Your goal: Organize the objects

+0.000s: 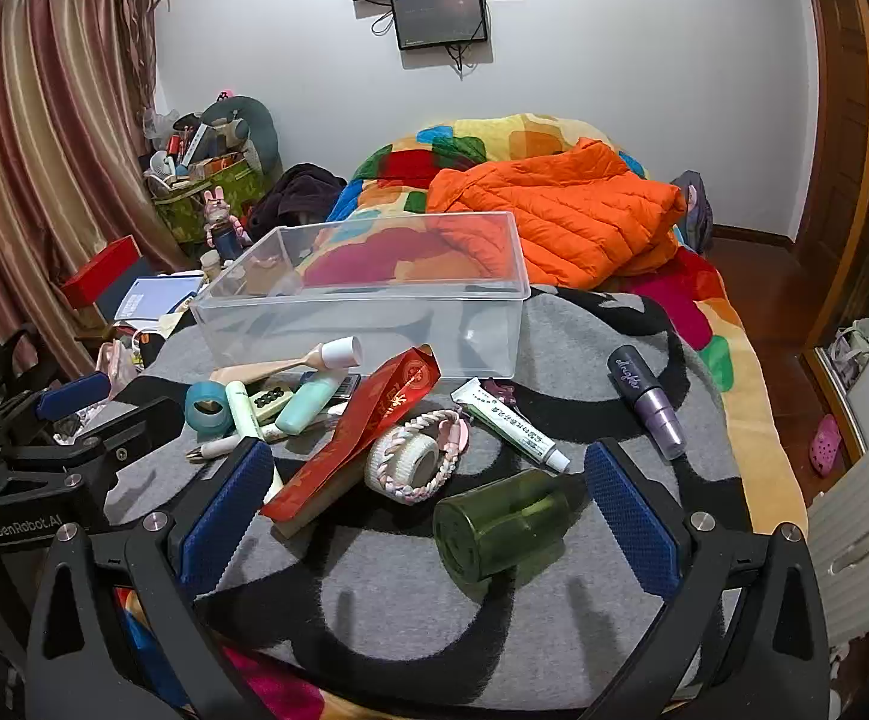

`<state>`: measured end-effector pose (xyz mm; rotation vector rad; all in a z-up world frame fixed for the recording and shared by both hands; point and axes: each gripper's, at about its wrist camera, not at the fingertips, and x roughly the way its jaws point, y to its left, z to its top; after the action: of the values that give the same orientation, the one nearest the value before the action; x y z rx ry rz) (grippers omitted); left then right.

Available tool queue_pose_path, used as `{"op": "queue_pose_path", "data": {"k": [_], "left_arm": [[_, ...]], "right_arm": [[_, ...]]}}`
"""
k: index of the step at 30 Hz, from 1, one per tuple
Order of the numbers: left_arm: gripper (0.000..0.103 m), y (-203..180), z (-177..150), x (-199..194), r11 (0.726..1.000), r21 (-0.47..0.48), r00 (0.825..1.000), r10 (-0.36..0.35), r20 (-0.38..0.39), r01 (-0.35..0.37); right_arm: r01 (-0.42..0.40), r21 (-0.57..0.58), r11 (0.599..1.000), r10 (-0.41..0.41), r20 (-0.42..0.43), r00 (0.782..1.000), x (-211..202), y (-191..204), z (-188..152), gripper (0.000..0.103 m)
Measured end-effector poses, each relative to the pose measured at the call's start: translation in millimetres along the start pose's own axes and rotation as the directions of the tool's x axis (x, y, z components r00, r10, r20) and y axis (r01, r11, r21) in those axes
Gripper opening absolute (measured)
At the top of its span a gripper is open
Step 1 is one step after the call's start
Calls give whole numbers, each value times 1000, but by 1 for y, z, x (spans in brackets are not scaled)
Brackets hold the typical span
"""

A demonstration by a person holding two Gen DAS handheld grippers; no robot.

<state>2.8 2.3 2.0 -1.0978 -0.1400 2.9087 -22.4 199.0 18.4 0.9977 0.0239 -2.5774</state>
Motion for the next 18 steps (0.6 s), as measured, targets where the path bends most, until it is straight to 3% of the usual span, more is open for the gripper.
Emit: {"op": "queue_pose_path", "data": {"k": [18], "left_arm": [[103,-7,5,-4,1000,13,1000,-5,13,4]], "right_arm": [[-7,3,1000,7,6,1000,-1,0,2,103]]}}
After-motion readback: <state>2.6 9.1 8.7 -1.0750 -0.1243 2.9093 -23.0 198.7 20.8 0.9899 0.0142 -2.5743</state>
